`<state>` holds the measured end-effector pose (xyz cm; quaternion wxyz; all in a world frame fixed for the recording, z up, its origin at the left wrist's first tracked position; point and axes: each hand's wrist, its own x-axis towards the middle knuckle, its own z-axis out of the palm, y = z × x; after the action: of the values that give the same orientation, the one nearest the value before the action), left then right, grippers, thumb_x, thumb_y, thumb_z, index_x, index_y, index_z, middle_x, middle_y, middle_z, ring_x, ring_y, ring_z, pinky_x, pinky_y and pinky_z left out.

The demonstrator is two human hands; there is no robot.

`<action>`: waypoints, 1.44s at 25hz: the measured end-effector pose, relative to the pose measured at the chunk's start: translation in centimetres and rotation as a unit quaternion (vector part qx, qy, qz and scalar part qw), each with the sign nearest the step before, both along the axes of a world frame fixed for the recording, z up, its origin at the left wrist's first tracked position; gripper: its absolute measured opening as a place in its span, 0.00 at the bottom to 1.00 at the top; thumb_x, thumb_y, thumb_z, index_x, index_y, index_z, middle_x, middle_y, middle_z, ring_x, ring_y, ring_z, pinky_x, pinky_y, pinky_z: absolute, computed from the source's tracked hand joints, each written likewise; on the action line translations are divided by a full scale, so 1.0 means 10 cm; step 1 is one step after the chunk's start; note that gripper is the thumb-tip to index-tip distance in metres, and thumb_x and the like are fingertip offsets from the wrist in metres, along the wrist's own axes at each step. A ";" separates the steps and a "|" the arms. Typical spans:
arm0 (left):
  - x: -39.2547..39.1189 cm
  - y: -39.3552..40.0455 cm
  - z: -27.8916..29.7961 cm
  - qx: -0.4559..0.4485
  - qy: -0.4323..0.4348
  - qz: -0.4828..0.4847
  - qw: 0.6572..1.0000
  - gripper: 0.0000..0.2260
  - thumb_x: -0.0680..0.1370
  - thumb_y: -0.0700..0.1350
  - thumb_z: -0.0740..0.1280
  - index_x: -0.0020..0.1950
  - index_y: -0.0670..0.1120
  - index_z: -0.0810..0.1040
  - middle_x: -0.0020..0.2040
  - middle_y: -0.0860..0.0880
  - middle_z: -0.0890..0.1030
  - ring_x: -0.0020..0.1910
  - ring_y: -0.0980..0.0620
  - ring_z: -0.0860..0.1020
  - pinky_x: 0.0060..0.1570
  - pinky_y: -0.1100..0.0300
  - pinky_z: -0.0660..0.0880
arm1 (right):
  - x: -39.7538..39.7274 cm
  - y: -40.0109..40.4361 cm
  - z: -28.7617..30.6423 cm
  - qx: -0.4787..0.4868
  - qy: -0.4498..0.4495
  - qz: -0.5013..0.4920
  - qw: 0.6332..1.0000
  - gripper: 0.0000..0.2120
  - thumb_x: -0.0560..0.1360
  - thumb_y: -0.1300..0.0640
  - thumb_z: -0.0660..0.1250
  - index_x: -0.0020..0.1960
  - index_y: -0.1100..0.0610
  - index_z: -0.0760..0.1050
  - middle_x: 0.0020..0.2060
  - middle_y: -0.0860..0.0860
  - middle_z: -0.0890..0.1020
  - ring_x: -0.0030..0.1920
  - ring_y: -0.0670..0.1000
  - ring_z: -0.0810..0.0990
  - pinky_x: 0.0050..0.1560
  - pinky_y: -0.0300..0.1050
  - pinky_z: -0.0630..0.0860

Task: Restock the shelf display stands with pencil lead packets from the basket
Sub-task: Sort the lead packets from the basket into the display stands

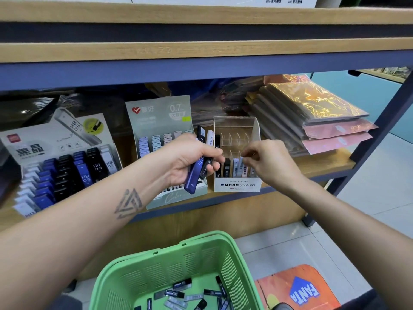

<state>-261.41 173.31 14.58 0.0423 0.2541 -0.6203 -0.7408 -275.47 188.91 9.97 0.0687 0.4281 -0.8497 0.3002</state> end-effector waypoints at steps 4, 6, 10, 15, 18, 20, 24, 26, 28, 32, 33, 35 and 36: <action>0.03 0.00 0.00 0.024 -0.001 -0.003 1.000 0.02 0.78 0.31 0.67 0.46 0.33 0.76 0.43 0.34 0.79 0.30 0.49 0.78 0.25 0.65 0.75 | 0.04 -0.07 -0.17 0.025 0.022 0.015 0.999 0.05 0.76 0.62 0.71 0.50 0.56 0.84 0.42 0.54 0.86 0.45 0.56 0.84 0.48 0.51 0.81; 0.04 0.01 0.00 0.040 -0.002 -0.004 0.999 0.02 0.78 0.31 0.68 0.47 0.34 0.75 0.39 0.37 0.78 0.29 0.48 0.79 0.25 0.64 0.76 | 0.08 -0.10 -0.21 0.049 0.059 0.018 0.997 0.05 0.76 0.64 0.70 0.48 0.57 0.84 0.42 0.54 0.84 0.45 0.58 0.83 0.45 0.52 0.80; 0.06 0.03 0.02 0.046 -0.002 -0.007 0.999 0.03 0.78 0.32 0.68 0.49 0.35 0.75 0.34 0.39 0.78 0.29 0.47 0.81 0.26 0.62 0.78 | 0.07 -0.10 -0.16 0.067 0.123 0.032 0.990 0.11 0.74 0.68 0.68 0.53 0.59 0.84 0.48 0.54 0.81 0.48 0.62 0.82 0.45 0.54 0.80; 0.08 0.06 0.02 0.066 0.000 -0.005 0.998 0.05 0.77 0.33 0.70 0.49 0.35 0.75 0.35 0.38 0.78 0.35 0.43 0.83 0.29 0.58 0.81 | 0.13 -0.08 0.11 -0.039 -0.026 0.015 0.999 0.10 0.77 0.64 0.69 0.55 0.57 0.85 0.45 0.52 0.86 0.46 0.52 0.85 0.50 0.53 0.82; 0.09 0.09 -0.01 0.064 -0.004 -0.025 0.998 0.04 0.77 0.34 0.71 0.49 0.34 0.78 0.36 0.38 0.80 0.35 0.43 0.84 0.29 0.58 0.81 | 0.26 -0.08 0.27 -0.153 -0.392 0.106 0.901 0.07 0.78 0.64 0.70 0.55 0.61 0.83 0.41 0.59 0.86 0.43 0.55 0.86 0.50 0.52 0.84; 0.09 0.10 -0.02 0.056 -0.001 -0.036 0.998 0.05 0.77 0.36 0.70 0.50 0.34 0.79 0.36 0.38 0.81 0.34 0.45 0.84 0.29 0.60 0.80 | 0.28 -0.05 0.31 -0.173 -0.474 0.154 0.850 0.08 0.77 0.68 0.69 0.55 0.64 0.82 0.43 0.61 0.85 0.44 0.57 0.85 0.50 0.50 0.83; 0.09 0.11 -0.03 0.042 0.011 -0.015 0.999 0.07 0.78 0.37 0.70 0.52 0.34 0.78 0.37 0.37 0.82 0.34 0.45 0.83 0.29 0.60 0.80 | 0.27 -0.03 0.34 -0.144 -0.487 0.182 0.842 0.15 0.72 0.73 0.72 0.58 0.65 0.81 0.48 0.63 0.85 0.48 0.56 0.85 0.50 0.45 0.82; 0.10 0.12 -0.03 0.054 0.010 -0.011 0.998 0.09 0.78 0.38 0.70 0.54 0.34 0.77 0.37 0.36 0.82 0.33 0.45 0.84 0.28 0.60 0.80 | 0.31 -0.06 0.33 -0.120 -0.449 0.174 0.868 0.15 0.70 0.69 0.76 0.57 0.64 0.82 0.48 0.64 0.85 0.46 0.53 0.85 0.44 0.40 0.80; 0.10 0.14 -0.03 0.065 0.009 -0.017 0.998 0.11 0.79 0.38 0.69 0.57 0.33 0.76 0.37 0.36 0.82 0.33 0.44 0.84 0.28 0.59 0.80 | 0.32 -0.09 0.31 -0.123 -0.434 0.159 0.878 0.13 0.70 0.69 0.77 0.54 0.64 0.83 0.46 0.63 0.85 0.43 0.51 0.84 0.40 0.37 0.79; 0.10 0.12 -0.01 0.098 -0.002 -0.030 0.995 0.11 0.81 0.40 0.66 0.57 0.32 0.76 0.41 0.33 0.83 0.38 0.39 0.85 0.35 0.52 0.84 | 0.25 -0.08 0.31 -0.150 -0.471 0.141 0.858 0.11 0.70 0.70 0.76 0.52 0.64 0.83 0.43 0.59 0.85 0.43 0.53 0.85 0.45 0.45 0.82; 0.10 0.10 -0.01 0.098 -0.010 -0.033 0.995 0.11 0.81 0.40 0.66 0.56 0.33 0.77 0.42 0.33 0.83 0.38 0.39 0.85 0.36 0.50 0.84 | 0.23 -0.07 0.31 -0.165 -0.474 0.135 0.854 0.11 0.70 0.70 0.75 0.52 0.64 0.83 0.43 0.58 0.84 0.44 0.54 0.85 0.48 0.48 0.83; 0.11 0.09 -0.02 0.087 -0.027 -0.037 0.995 0.10 0.81 0.40 0.66 0.56 0.33 0.77 0.42 0.34 0.83 0.38 0.40 0.85 0.35 0.51 0.84 | 0.19 -0.05 0.31 -0.196 -0.467 0.120 0.854 0.12 0.70 0.72 0.74 0.52 0.64 0.83 0.41 0.56 0.84 0.44 0.54 0.85 0.50 0.49 0.83; 0.11 0.09 -0.02 0.085 -0.030 -0.037 0.995 0.09 0.81 0.39 0.66 0.56 0.34 0.77 0.42 0.34 0.83 0.36 0.41 0.85 0.32 0.54 0.83 | 0.17 -0.03 0.31 -0.208 -0.465 0.116 0.853 0.13 0.70 0.74 0.73 0.53 0.64 0.83 0.40 0.55 0.84 0.43 0.54 0.85 0.48 0.48 0.83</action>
<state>-260.35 174.23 14.37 -0.0252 0.2554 -0.5655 -0.7838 -273.79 188.56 13.09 -0.2822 0.3097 -0.6443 0.6398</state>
